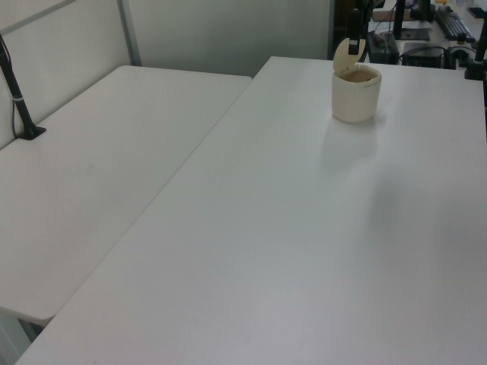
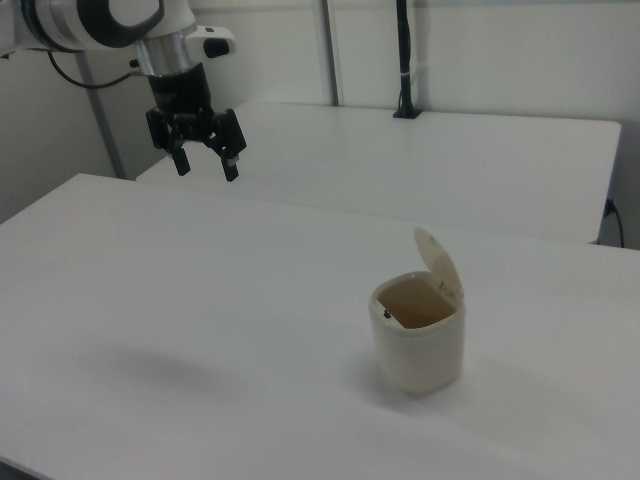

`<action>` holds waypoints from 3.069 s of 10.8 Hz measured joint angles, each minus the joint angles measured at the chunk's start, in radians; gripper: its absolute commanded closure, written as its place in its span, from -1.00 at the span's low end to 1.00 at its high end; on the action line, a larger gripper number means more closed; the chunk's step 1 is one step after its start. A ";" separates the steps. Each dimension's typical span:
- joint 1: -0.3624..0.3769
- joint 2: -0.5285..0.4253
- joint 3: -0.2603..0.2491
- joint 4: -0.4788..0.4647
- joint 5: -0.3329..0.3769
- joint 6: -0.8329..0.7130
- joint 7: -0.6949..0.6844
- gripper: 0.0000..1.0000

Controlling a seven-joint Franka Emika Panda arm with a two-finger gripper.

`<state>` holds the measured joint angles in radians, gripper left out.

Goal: Close the trash bin

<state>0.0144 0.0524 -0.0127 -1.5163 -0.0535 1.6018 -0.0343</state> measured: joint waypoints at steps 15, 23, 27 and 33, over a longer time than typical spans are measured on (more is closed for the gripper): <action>-0.001 0.000 -0.001 0.000 0.000 0.000 -0.021 1.00; -0.156 0.023 -0.025 -0.001 -0.001 0.106 -0.055 1.00; -0.303 0.072 -0.028 -0.001 -0.001 0.305 -0.062 1.00; -0.405 0.195 -0.030 0.002 -0.002 0.623 -0.061 1.00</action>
<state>-0.3910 0.2476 -0.0431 -1.5142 -0.0560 2.2252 -0.0957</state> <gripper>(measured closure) 0.991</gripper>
